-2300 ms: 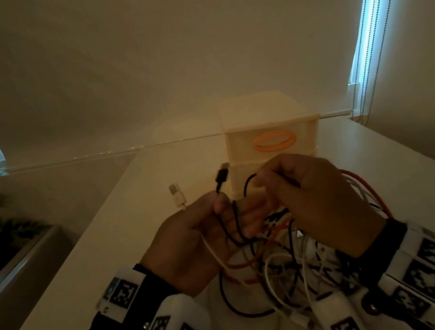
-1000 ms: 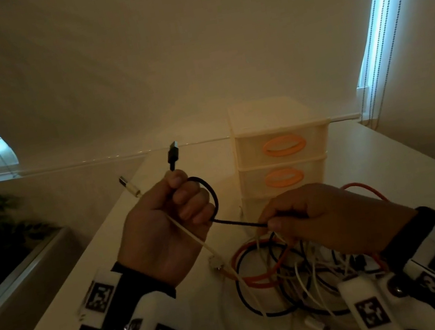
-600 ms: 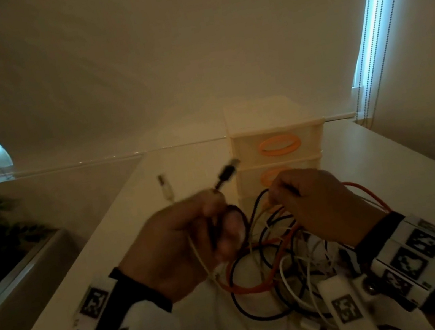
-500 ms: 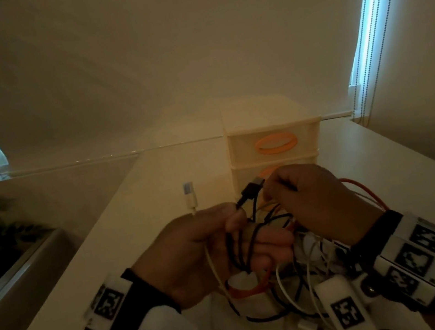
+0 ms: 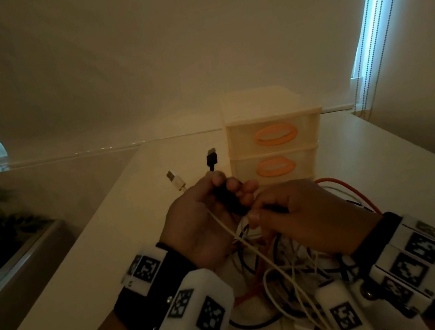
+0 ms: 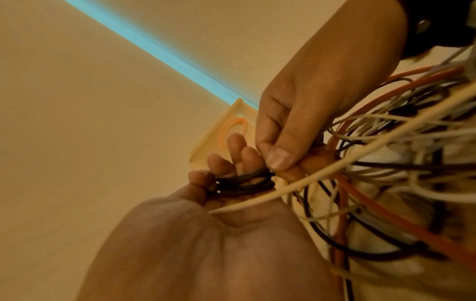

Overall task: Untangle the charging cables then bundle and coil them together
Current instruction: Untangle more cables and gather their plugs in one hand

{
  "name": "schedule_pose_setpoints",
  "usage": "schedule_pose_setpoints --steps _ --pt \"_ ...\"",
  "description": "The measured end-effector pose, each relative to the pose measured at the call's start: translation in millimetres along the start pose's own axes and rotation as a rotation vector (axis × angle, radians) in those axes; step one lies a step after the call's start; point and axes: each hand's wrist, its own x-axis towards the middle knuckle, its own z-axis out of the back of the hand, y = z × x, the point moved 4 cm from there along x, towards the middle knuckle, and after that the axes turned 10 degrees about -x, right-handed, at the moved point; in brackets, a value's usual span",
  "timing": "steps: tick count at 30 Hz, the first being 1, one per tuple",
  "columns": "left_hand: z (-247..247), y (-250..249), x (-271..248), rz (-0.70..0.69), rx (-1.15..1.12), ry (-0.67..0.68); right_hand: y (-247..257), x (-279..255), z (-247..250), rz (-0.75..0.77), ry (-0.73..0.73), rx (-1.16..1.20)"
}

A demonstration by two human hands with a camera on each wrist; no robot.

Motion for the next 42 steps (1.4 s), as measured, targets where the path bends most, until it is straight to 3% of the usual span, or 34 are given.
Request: schedule_pose_setpoints --steps 7,16,22,26,29,33,37,39,42 --pt "-15 -15 21 -0.069 0.119 0.005 -19 -3 5 -0.108 0.045 0.134" --pt "6 -44 9 -0.137 0.015 0.007 -21 -10 6 -0.152 0.062 -0.045" --pt "-2 -44 6 -0.108 0.044 0.066 -19 -8 4 -0.11 0.066 -0.053" --pt "-11 -78 -3 -0.178 -0.029 0.149 -18 -7 4 -0.065 0.065 -0.042" --pt "-5 -92 -6 -0.198 -0.066 0.139 -24 -5 2 -0.084 0.046 -0.06" --pt "-10 -70 -9 -0.028 0.091 0.19 -36 -4 7 -0.173 -0.076 -0.069" --pt "-18 -34 -18 0.35 0.265 0.335 -39 -4 13 -0.275 -0.187 0.109" --pt "-14 -17 -18 0.437 0.401 0.259 -35 -3 13 -0.262 -0.221 0.101" --pt "-2 -1 -12 0.393 0.654 0.122 -31 -3 12 -0.208 -0.298 0.131"
